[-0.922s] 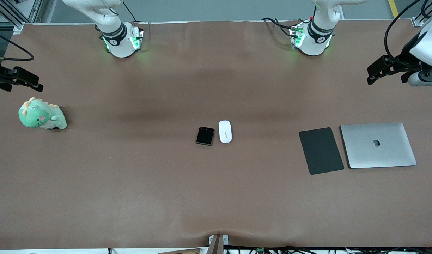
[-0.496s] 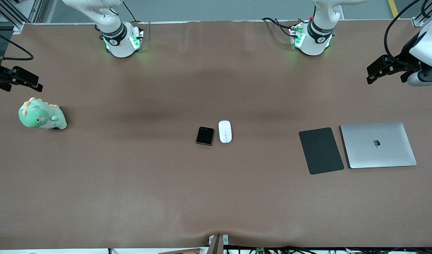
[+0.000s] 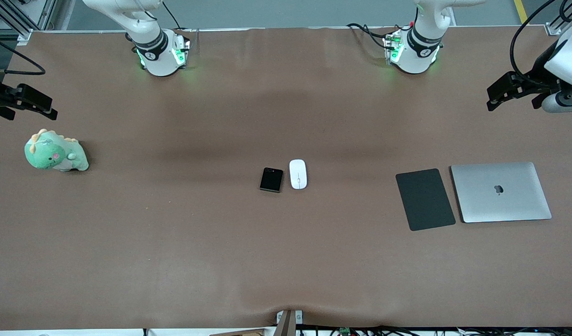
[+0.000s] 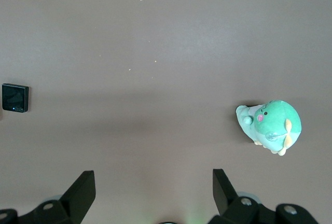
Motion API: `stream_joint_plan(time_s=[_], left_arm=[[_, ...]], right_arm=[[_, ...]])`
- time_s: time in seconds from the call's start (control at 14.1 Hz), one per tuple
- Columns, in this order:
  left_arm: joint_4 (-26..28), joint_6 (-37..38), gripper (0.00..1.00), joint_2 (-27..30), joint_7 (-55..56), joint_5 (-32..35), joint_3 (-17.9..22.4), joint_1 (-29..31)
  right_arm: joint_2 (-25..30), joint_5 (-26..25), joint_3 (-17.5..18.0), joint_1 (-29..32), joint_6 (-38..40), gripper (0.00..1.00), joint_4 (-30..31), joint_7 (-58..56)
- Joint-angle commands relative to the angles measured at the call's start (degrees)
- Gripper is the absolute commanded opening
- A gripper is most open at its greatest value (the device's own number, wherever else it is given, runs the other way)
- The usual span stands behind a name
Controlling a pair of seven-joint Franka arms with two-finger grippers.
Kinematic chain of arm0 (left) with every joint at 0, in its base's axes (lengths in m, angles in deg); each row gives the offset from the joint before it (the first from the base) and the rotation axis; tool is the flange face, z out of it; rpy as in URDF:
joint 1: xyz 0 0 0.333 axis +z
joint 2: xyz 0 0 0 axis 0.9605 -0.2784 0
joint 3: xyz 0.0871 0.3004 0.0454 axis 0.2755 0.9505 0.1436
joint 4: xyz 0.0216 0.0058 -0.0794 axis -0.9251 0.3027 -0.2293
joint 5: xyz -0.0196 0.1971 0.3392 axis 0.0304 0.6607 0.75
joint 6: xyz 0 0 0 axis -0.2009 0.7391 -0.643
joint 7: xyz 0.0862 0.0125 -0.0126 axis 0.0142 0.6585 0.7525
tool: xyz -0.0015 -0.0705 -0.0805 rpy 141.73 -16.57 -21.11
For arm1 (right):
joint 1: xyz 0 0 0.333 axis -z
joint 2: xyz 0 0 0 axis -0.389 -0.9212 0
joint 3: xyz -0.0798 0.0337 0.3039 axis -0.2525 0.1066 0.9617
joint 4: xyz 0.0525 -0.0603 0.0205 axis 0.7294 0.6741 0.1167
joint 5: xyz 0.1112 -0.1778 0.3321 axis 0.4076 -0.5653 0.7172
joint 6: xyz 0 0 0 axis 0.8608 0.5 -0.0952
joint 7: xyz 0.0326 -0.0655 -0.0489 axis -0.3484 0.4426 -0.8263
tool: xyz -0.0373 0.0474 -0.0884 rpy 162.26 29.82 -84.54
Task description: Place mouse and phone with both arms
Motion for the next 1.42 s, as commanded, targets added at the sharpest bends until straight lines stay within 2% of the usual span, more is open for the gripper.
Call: stream_joint_plan(time_s=[0.0, 0.99, 1.35], left_arm=[[-1.6, 1.3, 1.0, -0.6, 0.0, -0.4, -0.2, 0.5], [-0.9, 1.5, 1.0, -0.6, 0.0, -0.5, -0.2, 0.4], [-0.5, 1.5, 1.0, -2.2, 0.2, -0.6, -0.9, 0.0]], right_arm=[[0.2, 0.3, 0.3, 0.5, 1.2, 1.0, -0.8, 0.3], [0.2, 0.3, -0.1, 0.9, 5.2, 1.0, -0.8, 0.1], [0.2, 0.1, -0.3, 1.1, 5.3, 1.0, -0.9, 0.1]])
